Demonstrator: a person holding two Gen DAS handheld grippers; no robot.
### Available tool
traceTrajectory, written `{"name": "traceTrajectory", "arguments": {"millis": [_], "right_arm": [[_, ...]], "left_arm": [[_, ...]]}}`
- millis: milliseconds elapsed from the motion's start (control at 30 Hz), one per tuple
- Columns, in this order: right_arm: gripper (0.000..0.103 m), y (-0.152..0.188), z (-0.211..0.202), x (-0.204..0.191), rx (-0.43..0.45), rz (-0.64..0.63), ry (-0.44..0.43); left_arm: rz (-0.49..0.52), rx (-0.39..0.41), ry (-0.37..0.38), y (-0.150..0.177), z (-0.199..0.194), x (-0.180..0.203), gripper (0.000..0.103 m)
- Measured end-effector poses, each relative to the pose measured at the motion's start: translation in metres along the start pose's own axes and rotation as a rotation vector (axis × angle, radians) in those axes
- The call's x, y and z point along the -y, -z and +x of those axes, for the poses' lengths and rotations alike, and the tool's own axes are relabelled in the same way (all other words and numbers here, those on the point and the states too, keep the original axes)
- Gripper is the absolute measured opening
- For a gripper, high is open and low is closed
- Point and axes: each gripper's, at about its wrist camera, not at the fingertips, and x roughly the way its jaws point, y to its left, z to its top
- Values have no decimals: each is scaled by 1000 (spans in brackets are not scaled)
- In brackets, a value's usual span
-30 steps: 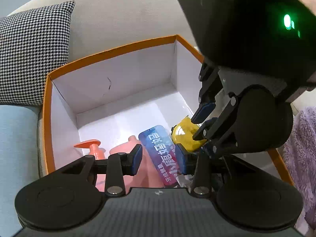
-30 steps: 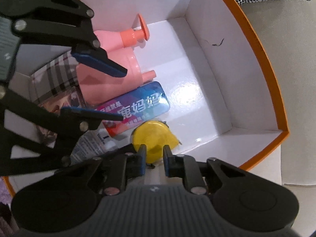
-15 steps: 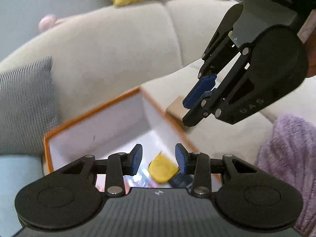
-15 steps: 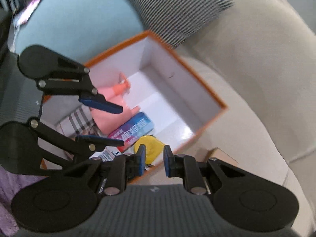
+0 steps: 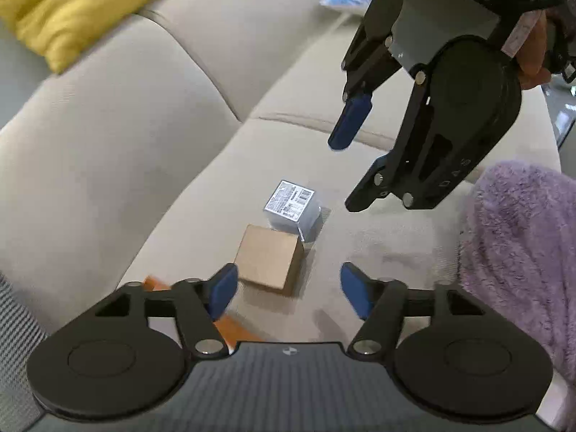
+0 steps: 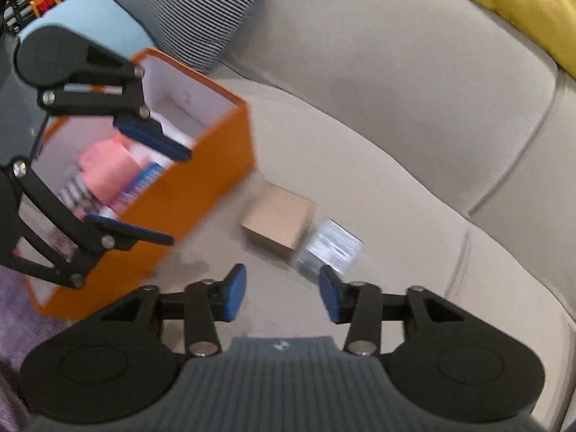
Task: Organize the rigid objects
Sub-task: 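Grasp the brown cardboard cube with the left gripper while the right gripper grasps the clear barcode box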
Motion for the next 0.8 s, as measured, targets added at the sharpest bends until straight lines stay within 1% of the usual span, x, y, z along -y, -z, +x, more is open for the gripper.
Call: {"name": "traceTrajectory", "arguments": {"millis": [67, 100, 133, 167, 367, 433, 567, 633, 800], "right_arm": [[57, 3, 11, 11, -11, 13, -6], [61, 3, 16, 16, -17, 7, -16], [66, 2, 23, 19, -22, -12, -20], [68, 0, 29, 21, -28, -36, -16], [71, -13, 63, 29, -78, -208, -25], [72, -17, 73, 31, -88, -262, -35], [72, -20, 86, 35, -99, -317, -71], [73, -22, 91, 35, -102, -343, -85], [72, -26, 104, 41, -101, -338, -117]], "left_arm": [[14, -44, 19, -7, 19, -5, 83], [20, -71, 32, -9, 29, -9, 83], [27, -100, 47, -12, 39, -13, 83], [35, -125, 59, -15, 49, -16, 83], [90, -233, 93, -24, 94, -25, 83], [97, -248, 109, -26, 104, -27, 84], [95, -260, 143, -27, 118, -29, 84], [97, -260, 147, -28, 124, -30, 85], [74, -299, 169, -28, 140, -36, 85]]}}
